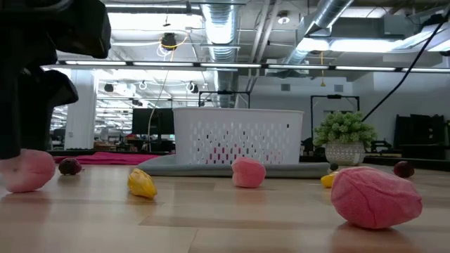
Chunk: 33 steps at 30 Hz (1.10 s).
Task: Pick and placing Produce into tupperware
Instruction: Put the top left peach into the white basket
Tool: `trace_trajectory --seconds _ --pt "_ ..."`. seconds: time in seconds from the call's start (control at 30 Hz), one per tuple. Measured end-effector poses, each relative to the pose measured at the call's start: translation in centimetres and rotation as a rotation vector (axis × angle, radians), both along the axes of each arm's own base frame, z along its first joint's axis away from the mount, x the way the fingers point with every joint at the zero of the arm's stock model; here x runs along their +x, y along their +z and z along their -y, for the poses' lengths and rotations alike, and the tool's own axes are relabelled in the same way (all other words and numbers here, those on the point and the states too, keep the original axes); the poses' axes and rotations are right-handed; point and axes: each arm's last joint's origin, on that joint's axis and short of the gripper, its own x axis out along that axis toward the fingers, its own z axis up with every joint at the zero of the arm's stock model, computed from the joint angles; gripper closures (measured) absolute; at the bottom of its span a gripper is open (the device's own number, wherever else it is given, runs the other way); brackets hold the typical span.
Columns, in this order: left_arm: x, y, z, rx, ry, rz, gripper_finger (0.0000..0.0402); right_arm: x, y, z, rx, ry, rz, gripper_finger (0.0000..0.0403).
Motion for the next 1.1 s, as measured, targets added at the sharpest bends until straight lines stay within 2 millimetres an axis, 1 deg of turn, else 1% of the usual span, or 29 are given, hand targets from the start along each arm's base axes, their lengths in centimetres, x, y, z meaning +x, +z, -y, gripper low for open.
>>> trace_trajectory --seconds 0.43,0.53,0.67,0.77,0.87,0.93,1.1 --pt "0.1 0.0 -0.1 0.027 -0.004 0.020 0.0200 0.0 0.0 -0.1 0.014 -0.005 0.001 0.0108" --pt "0.1 -0.4 0.1 0.015 -0.013 -0.002 0.0201 -0.1 0.0 -0.1 0.017 -0.010 -0.002 0.0108" --pt "0.2 -1.7 0.3 0.010 -0.027 -0.055 0.0204 -0.1 0.0 -0.2 0.017 -0.008 -0.004 0.0108" --pt "0.4 -1.7 0.5 0.010 -0.070 -0.033 0.0210 -0.1 0.0 -0.2 0.017 -0.007 -0.004 0.0108" --pt "0.6 -1.4 0.6 0.022 -0.073 -0.005 0.0229 -0.1 0.0 -0.2 0.017 -0.008 -0.004 0.0108" --pt "0.6 -1.0 0.6 0.025 -0.071 0.011 0.0249 -0.1 0.0 -0.2 0.018 -0.008 -0.003 0.0108" --pt "0.6 -1.0 0.5 0.039 -0.086 0.016 0.0303 -0.2 0.0 -0.4 0.020 0.001 -0.004 0.0108"
